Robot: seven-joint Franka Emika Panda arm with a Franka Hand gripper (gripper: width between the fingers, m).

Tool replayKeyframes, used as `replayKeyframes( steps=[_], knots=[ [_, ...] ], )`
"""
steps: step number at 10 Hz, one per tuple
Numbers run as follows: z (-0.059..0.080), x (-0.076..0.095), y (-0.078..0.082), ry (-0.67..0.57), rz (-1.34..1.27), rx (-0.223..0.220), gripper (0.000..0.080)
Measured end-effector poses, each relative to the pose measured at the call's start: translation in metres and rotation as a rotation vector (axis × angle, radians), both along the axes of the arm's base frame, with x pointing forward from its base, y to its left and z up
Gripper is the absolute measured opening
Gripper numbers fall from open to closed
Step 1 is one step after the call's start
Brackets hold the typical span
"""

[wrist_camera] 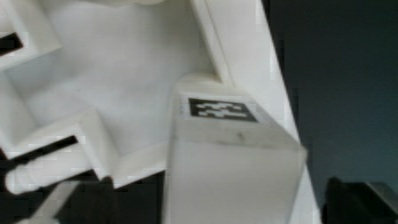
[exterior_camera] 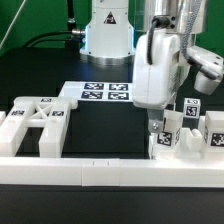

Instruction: Assemble chair

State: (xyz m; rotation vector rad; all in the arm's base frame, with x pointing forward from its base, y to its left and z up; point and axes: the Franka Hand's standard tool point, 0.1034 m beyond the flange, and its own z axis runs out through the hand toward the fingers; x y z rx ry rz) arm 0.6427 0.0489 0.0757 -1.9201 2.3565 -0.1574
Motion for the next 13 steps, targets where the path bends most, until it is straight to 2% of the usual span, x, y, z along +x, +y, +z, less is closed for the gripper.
replayKeyframes(
  steps=[3, 8, 9, 13],
  knots=[
    [0.000, 0.000, -0.001, 0.007, 0.216, -0.035, 0.0647],
    [0.000, 0.003, 0.009, 0.018, 0.790, -0.146, 0.0649],
    [0.001, 0.003, 0.009, 0.019, 0.808, -0.149, 0.0649],
    [0.001, 0.003, 0.006, 0.037, 1.138, -0.210, 0.0649]
  ],
)
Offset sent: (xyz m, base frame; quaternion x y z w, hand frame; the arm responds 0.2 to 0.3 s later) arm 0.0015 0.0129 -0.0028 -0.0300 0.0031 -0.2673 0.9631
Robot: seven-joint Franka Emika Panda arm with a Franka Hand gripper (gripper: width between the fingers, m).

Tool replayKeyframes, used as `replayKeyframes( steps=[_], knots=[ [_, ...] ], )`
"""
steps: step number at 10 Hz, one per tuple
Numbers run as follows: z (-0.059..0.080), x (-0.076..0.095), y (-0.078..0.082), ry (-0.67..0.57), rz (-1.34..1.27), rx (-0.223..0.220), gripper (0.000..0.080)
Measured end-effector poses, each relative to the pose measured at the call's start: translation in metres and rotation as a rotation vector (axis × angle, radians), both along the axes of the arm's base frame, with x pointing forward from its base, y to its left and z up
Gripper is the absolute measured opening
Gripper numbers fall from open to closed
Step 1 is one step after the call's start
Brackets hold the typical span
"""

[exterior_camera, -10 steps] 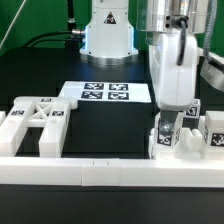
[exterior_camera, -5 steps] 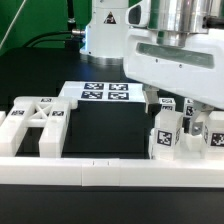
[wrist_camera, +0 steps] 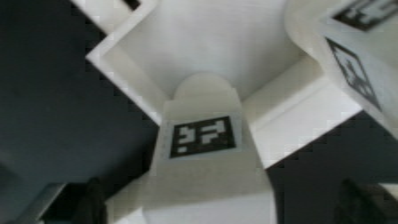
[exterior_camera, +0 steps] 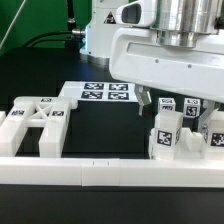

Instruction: Assemble chair

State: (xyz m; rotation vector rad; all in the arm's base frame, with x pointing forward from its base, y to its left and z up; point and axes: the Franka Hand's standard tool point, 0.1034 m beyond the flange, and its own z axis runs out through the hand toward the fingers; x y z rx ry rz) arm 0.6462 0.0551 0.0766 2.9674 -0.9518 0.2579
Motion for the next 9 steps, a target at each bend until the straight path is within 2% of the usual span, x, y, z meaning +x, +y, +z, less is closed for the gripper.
replayKeyframes(
  steps=[4, 6, 7, 8, 9],
  knots=[
    [-0.0001, 0.0003, -0.0055, 0.020, 0.234, -0.055, 0.0649],
    [-0.0006, 0.0000, -0.0056, 0.020, 0.216, -0.052, 0.0378],
    [-0.0006, 0.0000, -0.0056, 0.020, 0.212, -0.052, 0.0378],
    [-0.0006, 0.0000, -0.0056, 0.018, 0.189, -0.048, 0.0287],
    [-0.0006, 0.0001, -0.0056, 0.018, 0.189, -0.048, 0.0287]
  ],
)
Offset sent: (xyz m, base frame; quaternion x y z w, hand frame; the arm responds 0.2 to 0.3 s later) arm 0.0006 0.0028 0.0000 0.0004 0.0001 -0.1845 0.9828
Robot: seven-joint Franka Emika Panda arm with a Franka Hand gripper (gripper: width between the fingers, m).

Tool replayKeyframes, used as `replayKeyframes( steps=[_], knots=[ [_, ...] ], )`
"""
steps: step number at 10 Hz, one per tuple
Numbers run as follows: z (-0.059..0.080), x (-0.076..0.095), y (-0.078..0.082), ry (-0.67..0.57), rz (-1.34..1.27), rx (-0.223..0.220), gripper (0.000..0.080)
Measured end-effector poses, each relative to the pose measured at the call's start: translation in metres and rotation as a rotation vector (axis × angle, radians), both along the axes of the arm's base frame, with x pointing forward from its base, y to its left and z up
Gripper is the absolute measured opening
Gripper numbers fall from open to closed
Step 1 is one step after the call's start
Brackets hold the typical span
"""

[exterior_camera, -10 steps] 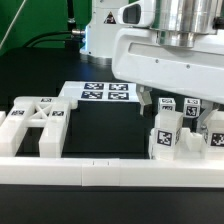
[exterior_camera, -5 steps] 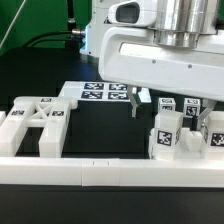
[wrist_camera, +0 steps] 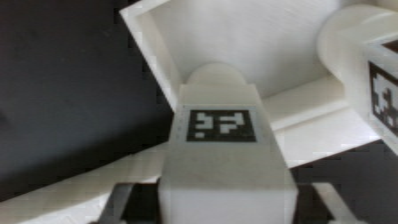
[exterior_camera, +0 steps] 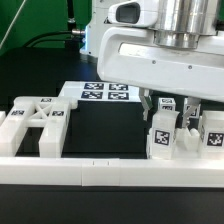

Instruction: Assemble chair

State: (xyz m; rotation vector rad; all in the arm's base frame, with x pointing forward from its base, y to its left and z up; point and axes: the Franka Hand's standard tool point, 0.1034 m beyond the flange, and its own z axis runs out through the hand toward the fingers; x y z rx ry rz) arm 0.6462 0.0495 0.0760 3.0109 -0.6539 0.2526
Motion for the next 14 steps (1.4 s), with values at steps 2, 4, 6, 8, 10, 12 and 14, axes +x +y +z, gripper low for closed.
replayKeyframes(
  steps=[2, 4, 6, 8, 10, 12, 14],
  knots=[
    [-0.0001, -0.0004, 0.0005, -0.008, -0.108, 0.020, 0.0287],
    [0.0002, -0.0004, -0.0007, -0.028, -0.340, 0.059, 0.0287],
    [0.0003, -0.0004, -0.0047, -0.055, -0.610, 0.117, 0.0287],
    [0.0003, -0.0008, -0.0063, -0.062, -0.730, 0.136, 0.0287],
    [0.0003, -0.0016, -0.0069, -0.068, -0.881, 0.156, 0.0287],
    [0.0008, -0.0027, -0.0066, -0.073, -1.024, 0.174, 0.0287],
    [0.0017, -0.0045, -0.0012, -0.091, -1.243, 0.202, 0.0287]
  ],
)
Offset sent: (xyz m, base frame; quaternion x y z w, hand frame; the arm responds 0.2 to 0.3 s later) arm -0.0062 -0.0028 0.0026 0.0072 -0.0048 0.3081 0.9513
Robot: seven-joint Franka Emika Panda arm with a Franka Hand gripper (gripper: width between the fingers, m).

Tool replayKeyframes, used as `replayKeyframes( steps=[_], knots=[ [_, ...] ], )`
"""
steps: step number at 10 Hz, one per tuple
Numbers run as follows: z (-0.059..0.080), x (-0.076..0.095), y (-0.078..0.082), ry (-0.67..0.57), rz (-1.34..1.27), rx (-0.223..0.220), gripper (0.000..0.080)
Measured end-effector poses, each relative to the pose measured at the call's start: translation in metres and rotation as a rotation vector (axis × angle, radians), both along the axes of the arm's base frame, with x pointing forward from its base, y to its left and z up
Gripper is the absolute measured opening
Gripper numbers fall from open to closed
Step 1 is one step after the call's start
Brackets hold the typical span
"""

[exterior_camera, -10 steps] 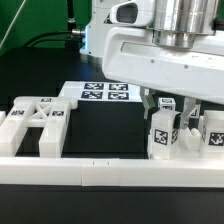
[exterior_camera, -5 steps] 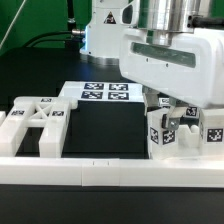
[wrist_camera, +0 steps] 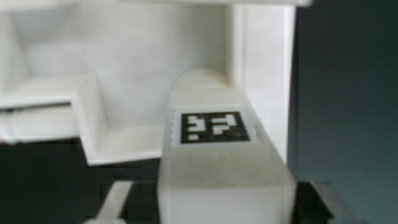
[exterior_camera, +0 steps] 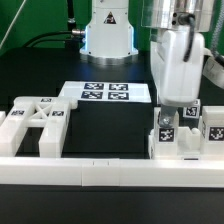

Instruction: Assemble chair

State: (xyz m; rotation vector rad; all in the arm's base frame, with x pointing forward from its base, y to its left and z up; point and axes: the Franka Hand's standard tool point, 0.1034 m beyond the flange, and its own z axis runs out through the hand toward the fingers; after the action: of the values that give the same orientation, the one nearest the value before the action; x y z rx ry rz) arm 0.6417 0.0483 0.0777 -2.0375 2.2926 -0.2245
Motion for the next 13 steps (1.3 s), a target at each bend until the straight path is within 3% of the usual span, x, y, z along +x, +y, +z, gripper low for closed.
replayKeyframes(
  steps=[4, 6, 7, 8, 9, 10, 13],
  knots=[
    [-0.004, -0.015, -0.007, 0.040, -0.325, 0.017, 0.0294],
    [-0.004, -0.016, -0.009, 0.048, -0.310, 0.009, 0.0296],
    [-0.004, -0.016, -0.009, 0.048, -0.299, 0.008, 0.0378],
    [-0.003, -0.016, -0.009, 0.049, -0.275, 0.006, 0.0378],
    [-0.001, -0.014, -0.011, 0.050, -0.220, 0.004, 0.0525],
    [0.001, -0.013, -0.012, 0.050, -0.175, -0.002, 0.0622],
    [0.007, -0.009, -0.006, 0.044, -0.072, -0.007, 0.0648]
  ],
)
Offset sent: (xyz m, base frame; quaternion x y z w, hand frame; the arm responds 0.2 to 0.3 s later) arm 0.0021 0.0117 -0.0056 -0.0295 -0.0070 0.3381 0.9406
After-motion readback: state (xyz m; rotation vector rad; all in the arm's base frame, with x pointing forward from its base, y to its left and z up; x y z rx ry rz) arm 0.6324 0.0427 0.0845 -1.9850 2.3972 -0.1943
